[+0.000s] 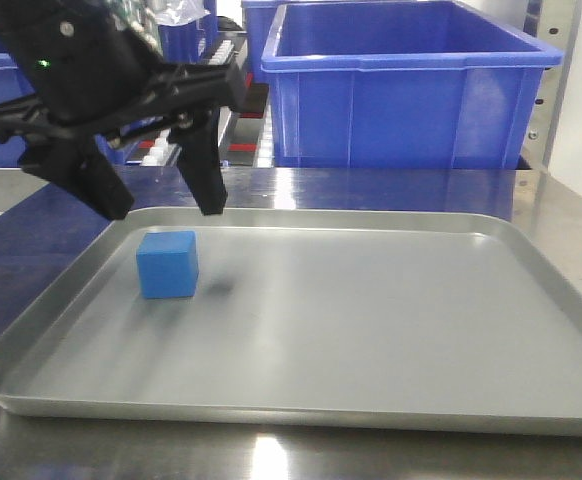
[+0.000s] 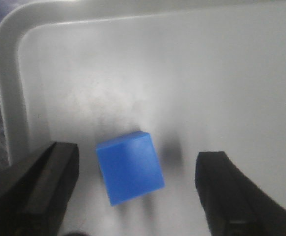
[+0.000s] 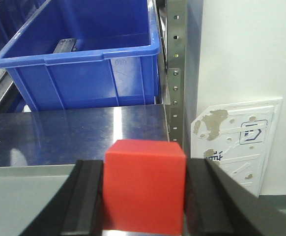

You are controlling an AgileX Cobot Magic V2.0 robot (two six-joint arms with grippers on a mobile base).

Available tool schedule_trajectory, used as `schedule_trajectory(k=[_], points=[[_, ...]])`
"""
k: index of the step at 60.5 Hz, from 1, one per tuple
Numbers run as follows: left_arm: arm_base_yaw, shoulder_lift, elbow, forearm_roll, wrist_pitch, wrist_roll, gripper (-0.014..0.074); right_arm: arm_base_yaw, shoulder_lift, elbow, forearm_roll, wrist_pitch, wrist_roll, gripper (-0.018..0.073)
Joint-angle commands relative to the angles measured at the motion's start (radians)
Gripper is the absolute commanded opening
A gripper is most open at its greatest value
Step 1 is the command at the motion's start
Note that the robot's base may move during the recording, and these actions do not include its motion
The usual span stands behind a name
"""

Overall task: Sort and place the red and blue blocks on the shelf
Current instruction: 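Lower the left gripper onto the blue cube, close, and lift it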

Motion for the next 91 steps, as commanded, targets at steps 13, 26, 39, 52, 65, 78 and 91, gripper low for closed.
schedule_trajectory(k=[13,26,39,52,65,78,91], points=[[-0.016,0.018,-0.034,-0.002,-0.041,-0.041,0.0545,-0.006,0.008,-0.030,-0.012,-0.096,-0.003,0.0057],[-0.018,0.051,-0.034,-0.002,-0.041,-0.044,0.0545,-0.006,0.008,-0.030,-0.012,-0.096,-0.003,0.0057],[-0.018,0.058,-0.034,-0.002,-0.036,-0.044,0.0532,-0.006,0.008,-0.030,-0.012,-0.096,-0.003,0.0057],[-0.018,0.052,-0.034,-0.002,-0.036,-0.044,0.0342,-0.006,0.008,-0.030,-0.012,-0.096,-0.003,0.0057],[-0.018,0.038,-0.034,0.001,-0.036,-0.044,0.0122,-0.006,0.008,-0.030,-0.012,-0.096,-0.003,0.0057],[-0.013,-0.041,-0.034,0.064,-0.036,-0.044,0.0124,-0.006,0.008,-0.030,-0.012,-0.096,-0.003,0.0057],[0.023,-0.197,-0.034,0.131,-0.050,-0.044,0.0124,-0.006,0.008,-0.030,-0.012,-0.096,-0.003,0.0057]])
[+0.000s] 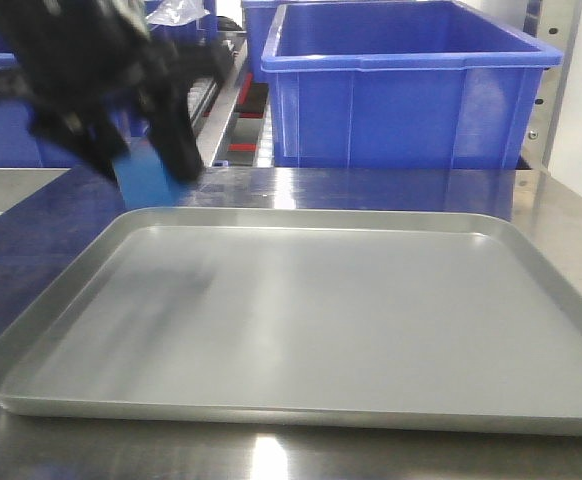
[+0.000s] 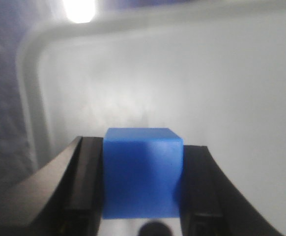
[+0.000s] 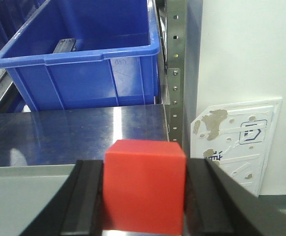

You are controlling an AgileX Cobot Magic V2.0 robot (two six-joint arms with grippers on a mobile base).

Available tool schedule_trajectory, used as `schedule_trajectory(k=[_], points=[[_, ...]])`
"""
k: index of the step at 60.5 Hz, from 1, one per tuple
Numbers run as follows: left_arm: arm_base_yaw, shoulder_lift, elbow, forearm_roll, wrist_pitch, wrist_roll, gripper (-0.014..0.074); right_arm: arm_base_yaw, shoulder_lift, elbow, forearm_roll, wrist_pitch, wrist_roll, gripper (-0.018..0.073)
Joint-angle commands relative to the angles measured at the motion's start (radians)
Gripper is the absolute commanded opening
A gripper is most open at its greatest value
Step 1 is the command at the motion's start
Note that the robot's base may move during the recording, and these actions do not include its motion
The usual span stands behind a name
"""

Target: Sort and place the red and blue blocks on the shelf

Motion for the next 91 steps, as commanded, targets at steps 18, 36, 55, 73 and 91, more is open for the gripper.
schedule_trajectory(k=[18,36,55,73,91], points=[[0.195,-0.392,0.044,0.099,-0.092,-0.001,0.0124,-0.006,0.008,-0.030,-0.012,-0.096,-0.003,0.0057],[0.393,-0.750,0.348,0.099,-0.203,-0.001,0.0124,-0.006,0.008,-0.030,-0.012,-0.096,-0.003,0.0057],[0.438,-1.061,0.634,0.101,-0.232,-0.001,0.0124,-0.006,0.008,-0.030,-0.012,-0.096,-0.003,0.0057],[0.443,-1.123,0.699,0.105,-0.232,-0.001,0.0124,-0.006,0.008,-0.030,-0.012,-0.096,-0.003,0.0057],[0.443,-1.123,0.699,0.147,-0.232,-0.001,0.0124,-0.006,0.008,-0.030,-0.012,-0.096,-0.003,0.0057]])
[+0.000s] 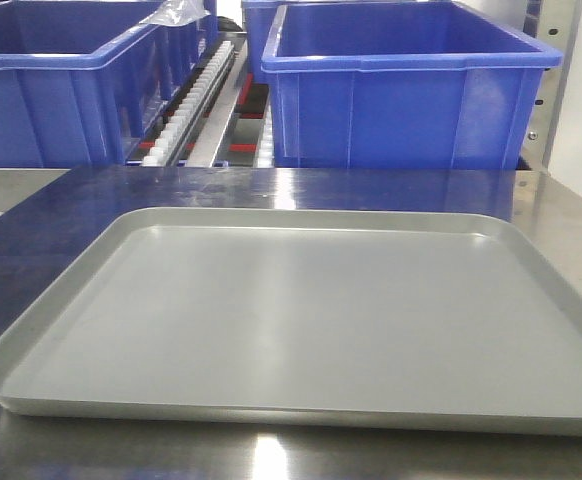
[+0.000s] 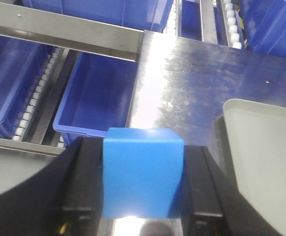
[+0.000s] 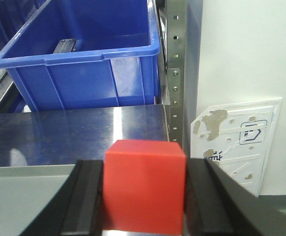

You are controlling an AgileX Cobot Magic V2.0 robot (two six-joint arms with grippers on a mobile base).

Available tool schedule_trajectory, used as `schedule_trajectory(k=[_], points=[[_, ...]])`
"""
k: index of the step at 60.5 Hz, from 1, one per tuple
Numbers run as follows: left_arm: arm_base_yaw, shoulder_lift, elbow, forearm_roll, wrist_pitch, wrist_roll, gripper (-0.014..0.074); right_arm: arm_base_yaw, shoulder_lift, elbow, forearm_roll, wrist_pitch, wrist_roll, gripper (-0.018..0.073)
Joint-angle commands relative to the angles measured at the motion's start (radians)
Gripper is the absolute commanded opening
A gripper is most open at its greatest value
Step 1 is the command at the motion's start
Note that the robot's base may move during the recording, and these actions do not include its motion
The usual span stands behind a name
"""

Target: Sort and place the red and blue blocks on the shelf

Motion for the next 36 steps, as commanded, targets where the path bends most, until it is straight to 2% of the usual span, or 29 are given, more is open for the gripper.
schedule_trajectory(k=[1,36], points=[[0.003,0.005,-0.029,0.013,-0.085,-0.002,0.0124,-0.006,0.008,-0.030,-0.012,-0.096,-0.003,0.0057],[0.003,0.005,-0.029,0.013,-0.081,-0.002,0.0124,-0.006,0.008,-0.030,-0.012,-0.096,-0.003,0.0057]])
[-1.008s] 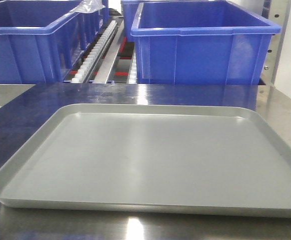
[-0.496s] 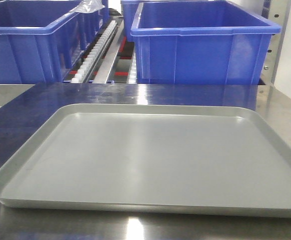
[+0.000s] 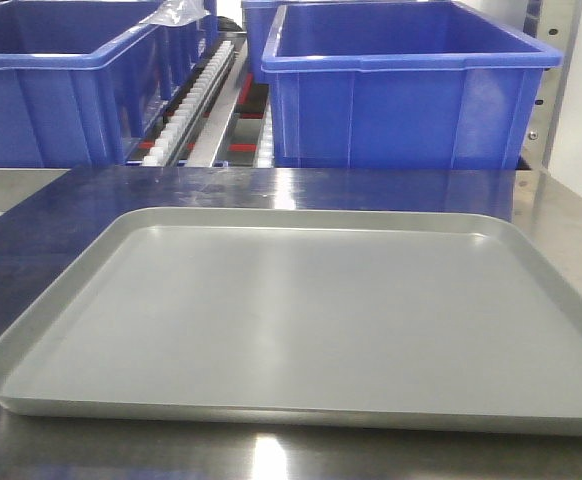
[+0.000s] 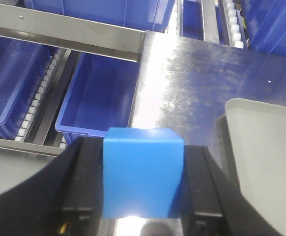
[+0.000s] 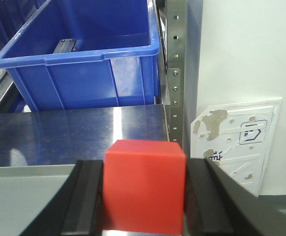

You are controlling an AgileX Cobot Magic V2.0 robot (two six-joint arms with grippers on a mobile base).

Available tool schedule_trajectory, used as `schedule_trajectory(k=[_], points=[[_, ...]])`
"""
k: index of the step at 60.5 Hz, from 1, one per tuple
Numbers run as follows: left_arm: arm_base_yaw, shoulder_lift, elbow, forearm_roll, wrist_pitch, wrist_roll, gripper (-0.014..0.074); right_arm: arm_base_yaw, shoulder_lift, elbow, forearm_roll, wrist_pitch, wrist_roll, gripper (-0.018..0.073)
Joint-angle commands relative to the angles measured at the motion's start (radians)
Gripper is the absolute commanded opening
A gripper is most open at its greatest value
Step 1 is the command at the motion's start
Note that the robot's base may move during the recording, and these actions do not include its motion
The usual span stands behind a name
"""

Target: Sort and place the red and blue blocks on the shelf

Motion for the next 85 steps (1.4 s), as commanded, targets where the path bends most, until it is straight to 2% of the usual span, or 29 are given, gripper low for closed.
schedule_trajectory(k=[1,85], points=[[0.003,0.005,-0.029,0.011,-0.081,-0.002,0.0124,-0.006,0.008,-0.030,-0.012,-0.096,-0.003,0.0057],[0.003,0.005,-0.029,0.011,-0.081,-0.002,0.0124,-0.006,0.008,-0.030,-0.012,-0.096,-0.003,0.0057]])
